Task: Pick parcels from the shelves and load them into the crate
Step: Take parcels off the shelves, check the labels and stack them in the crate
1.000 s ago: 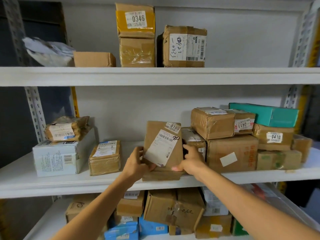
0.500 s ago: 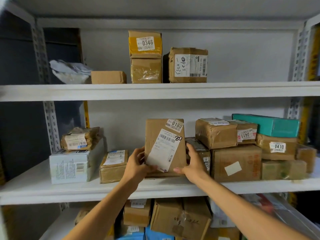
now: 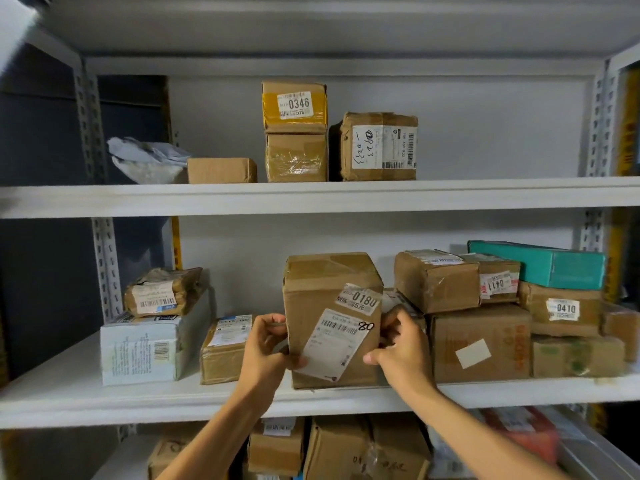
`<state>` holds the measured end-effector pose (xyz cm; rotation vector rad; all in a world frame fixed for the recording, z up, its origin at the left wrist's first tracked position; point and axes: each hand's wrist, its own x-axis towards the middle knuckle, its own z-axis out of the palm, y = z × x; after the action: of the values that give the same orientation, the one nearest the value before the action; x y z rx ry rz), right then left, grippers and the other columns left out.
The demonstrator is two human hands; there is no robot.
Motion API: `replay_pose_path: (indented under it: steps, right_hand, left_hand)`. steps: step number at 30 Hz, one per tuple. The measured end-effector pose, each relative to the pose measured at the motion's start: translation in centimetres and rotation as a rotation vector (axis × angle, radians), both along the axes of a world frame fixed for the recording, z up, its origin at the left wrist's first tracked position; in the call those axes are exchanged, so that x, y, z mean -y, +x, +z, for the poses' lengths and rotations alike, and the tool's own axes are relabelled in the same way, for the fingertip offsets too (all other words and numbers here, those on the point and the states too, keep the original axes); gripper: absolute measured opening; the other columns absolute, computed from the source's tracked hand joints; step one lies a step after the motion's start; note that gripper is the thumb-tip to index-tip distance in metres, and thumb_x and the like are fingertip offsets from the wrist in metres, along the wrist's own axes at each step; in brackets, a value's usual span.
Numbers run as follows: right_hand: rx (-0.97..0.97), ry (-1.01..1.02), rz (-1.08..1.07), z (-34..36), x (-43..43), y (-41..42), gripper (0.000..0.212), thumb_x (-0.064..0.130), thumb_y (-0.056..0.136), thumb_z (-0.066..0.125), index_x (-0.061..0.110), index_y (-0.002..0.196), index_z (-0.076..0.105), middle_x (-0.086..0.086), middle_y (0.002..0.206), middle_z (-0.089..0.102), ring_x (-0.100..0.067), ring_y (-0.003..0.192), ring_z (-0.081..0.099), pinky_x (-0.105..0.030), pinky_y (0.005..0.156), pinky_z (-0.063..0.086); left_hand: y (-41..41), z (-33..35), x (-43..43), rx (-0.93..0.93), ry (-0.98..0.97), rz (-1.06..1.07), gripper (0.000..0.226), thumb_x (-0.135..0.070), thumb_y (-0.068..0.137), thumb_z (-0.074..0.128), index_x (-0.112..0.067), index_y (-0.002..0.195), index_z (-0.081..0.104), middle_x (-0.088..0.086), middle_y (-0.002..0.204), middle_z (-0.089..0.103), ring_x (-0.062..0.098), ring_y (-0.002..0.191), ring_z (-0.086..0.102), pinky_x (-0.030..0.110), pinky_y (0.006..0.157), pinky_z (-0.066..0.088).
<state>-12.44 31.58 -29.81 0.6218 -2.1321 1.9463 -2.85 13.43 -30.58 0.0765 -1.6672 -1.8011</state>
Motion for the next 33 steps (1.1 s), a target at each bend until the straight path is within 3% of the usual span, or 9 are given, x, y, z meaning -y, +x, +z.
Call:
replay_pose_path:
  steps: [3, 6, 13, 16, 21, 24, 28, 31, 33]
  right_hand:
    - [0.117, -0.099, 0.052, 0.6, -0.2, -0.7, 0.059, -0.017, 0.062, 0.079, 0.019, 0.098, 0.051, 0.009, 0.095, 0.062, -0.005, 0.087, 0.061, -0.015, 0.071, 0.050]
    - [0.280, -0.216, 0.113, 1.2, -0.5, -1.6, 0.037, -0.009, 0.075, 0.073, 0.019, 0.098, 0.066, 0.001, 0.101, 0.069, -0.013, 0.085, 0.064, -0.027, 0.072, 0.050]
    - [0.427, -0.373, 0.229, 1.3, -0.2, -2.0, 0.033, -0.006, 0.085, 0.064, 0.026, 0.091, 0.063, 0.002, 0.083, 0.070, -0.018, 0.081, 0.065, -0.032, 0.062, 0.049]
    - [0.476, -0.394, 0.304, 2.5, 0.2, -1.8, 0.027, 0.006, 0.086, 0.062, 0.025, 0.104, 0.066, -0.004, 0.097, 0.072, -0.026, 0.099, 0.064, -0.039, 0.084, 0.051]
    - [0.433, -0.401, 0.286, 3.7, 0.2, -1.5, 0.029, 0.008, 0.084, 0.060, 0.028, 0.071, 0.076, -0.006, 0.118, 0.067, -0.028, 0.119, 0.055, -0.048, 0.111, 0.034]
    - [0.365, -0.339, 0.397, 3.7, -0.1, -1.3, 0.008, 0.023, 0.072, 0.074, 0.027, 0.077, 0.078, 0.000, 0.106, 0.073, -0.025, 0.116, 0.058, -0.044, 0.104, 0.041]
    - [0.266, -0.076, 0.382, 3.6, -0.1, -0.7, 0.052, 0.048, 0.047, 0.089, 0.031, 0.091, 0.068, 0.014, 0.098, 0.071, -0.005, 0.100, 0.063, -0.018, 0.074, 0.038]
    - [0.246, -0.021, 0.282, 4.3, 0.2, -0.6, 0.054, 0.065, 0.053, 0.077, 0.034, 0.086, 0.048, 0.023, 0.092, 0.050, 0.010, 0.081, 0.043, -0.015, 0.065, 0.030]
    - [0.256, -0.023, 0.247, 5.0, 0.7, -1.1, 0.058, 0.072, 0.053, 0.071, 0.031, 0.092, 0.055, 0.020, 0.094, 0.055, 0.008, 0.078, 0.042, -0.018, 0.067, 0.031]
  left_hand:
    - [0.6, 0.6, -0.4, 0.000, -0.032, -0.013, 0.063, 0.014, 0.063, 0.078, -0.010, 0.116, 0.056, 0.014, 0.114, 0.065, 0.031, 0.111, 0.062, 0.053, 0.090, 0.054]
    - [1.4, 1.7, -1.2, -0.012, -0.094, -0.083, 0.077, -0.014, 0.052, 0.089, -0.022, 0.123, 0.062, 0.005, 0.119, 0.066, 0.022, 0.109, 0.063, 0.042, 0.084, 0.057]
    - [1.6, 3.2, -1.0, -0.009, -0.236, -0.188, 0.064, -0.008, 0.076, 0.079, -0.033, 0.132, 0.058, -0.002, 0.127, 0.059, 0.019, 0.110, 0.062, 0.030, 0.077, 0.058]
    - [1.1, 3.3, 0.3, 0.086, -0.106, -0.220, 0.061, -0.028, 0.075, 0.077, -0.029, 0.133, 0.057, 0.001, 0.121, 0.068, 0.022, 0.109, 0.065, 0.037, 0.082, 0.058]
    - [0.3, 2.2, 1.6, 0.236, 0.110, -0.171, 0.037, -0.048, 0.067, 0.068, -0.029, 0.097, 0.075, 0.004, 0.094, 0.072, 0.021, 0.077, 0.064, 0.028, 0.054, 0.048]
    - [-0.2, 2.2, 2.2, 0.265, 0.099, -0.158, 0.044, -0.057, 0.061, 0.076, -0.030, 0.097, 0.076, 0.003, 0.103, 0.072, 0.026, 0.093, 0.067, 0.036, 0.070, 0.053]
    - [-0.6, 3.0, 1.9, 0.226, 0.014, -0.236, 0.062, -0.067, 0.058, 0.076, -0.032, 0.109, 0.073, 0.004, 0.112, 0.071, 0.025, 0.103, 0.068, 0.035, 0.073, 0.057]
    - [-0.6, 4.3, 1.2, 0.188, -0.024, -0.140, 0.048, -0.070, 0.064, 0.072, -0.035, 0.096, 0.076, 0.003, 0.110, 0.070, 0.025, 0.106, 0.062, 0.036, 0.086, 0.046]
    - [-0.8, 5.2, 1.0, 0.196, -0.004, -0.056, 0.058, -0.072, 0.059, 0.069, -0.028, 0.096, 0.075, 0.003, 0.109, 0.069, 0.023, 0.105, 0.061, 0.035, 0.085, 0.044]
